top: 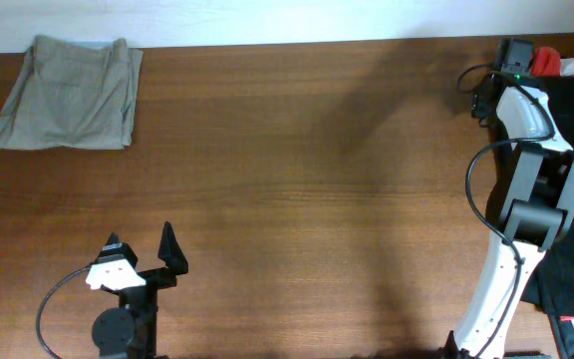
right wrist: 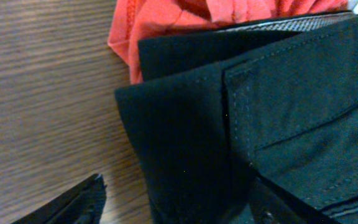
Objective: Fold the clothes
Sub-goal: 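Grasp the black trousers at the waistband with the right gripper, then pull the black trousers left and lay them flat mid-table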
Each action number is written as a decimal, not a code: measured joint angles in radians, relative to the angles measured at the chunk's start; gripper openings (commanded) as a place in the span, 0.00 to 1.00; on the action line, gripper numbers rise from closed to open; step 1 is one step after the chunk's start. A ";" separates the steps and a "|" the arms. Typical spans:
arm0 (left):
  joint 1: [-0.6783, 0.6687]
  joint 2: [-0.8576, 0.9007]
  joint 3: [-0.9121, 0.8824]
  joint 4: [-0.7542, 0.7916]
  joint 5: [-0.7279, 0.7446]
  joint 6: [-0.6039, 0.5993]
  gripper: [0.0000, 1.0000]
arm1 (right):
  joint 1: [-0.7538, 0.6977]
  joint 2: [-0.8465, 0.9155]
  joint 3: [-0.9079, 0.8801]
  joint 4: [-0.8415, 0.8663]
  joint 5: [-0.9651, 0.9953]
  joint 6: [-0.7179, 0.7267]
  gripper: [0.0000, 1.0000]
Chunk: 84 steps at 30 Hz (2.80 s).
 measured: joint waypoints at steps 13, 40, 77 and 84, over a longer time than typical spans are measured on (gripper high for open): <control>0.000 0.000 0.000 0.000 0.000 0.000 0.99 | -0.006 0.018 0.001 0.017 -0.008 -0.013 0.68; 0.000 0.000 0.000 0.000 0.000 0.000 0.99 | -0.013 -0.199 0.004 0.005 0.147 0.170 0.04; 0.000 0.000 0.000 0.000 0.000 0.000 0.99 | 1.061 -0.263 0.004 -0.083 -0.554 0.431 0.59; 0.000 0.000 0.000 0.000 0.000 0.000 0.99 | 1.028 -0.264 0.005 -0.095 -0.575 0.436 0.83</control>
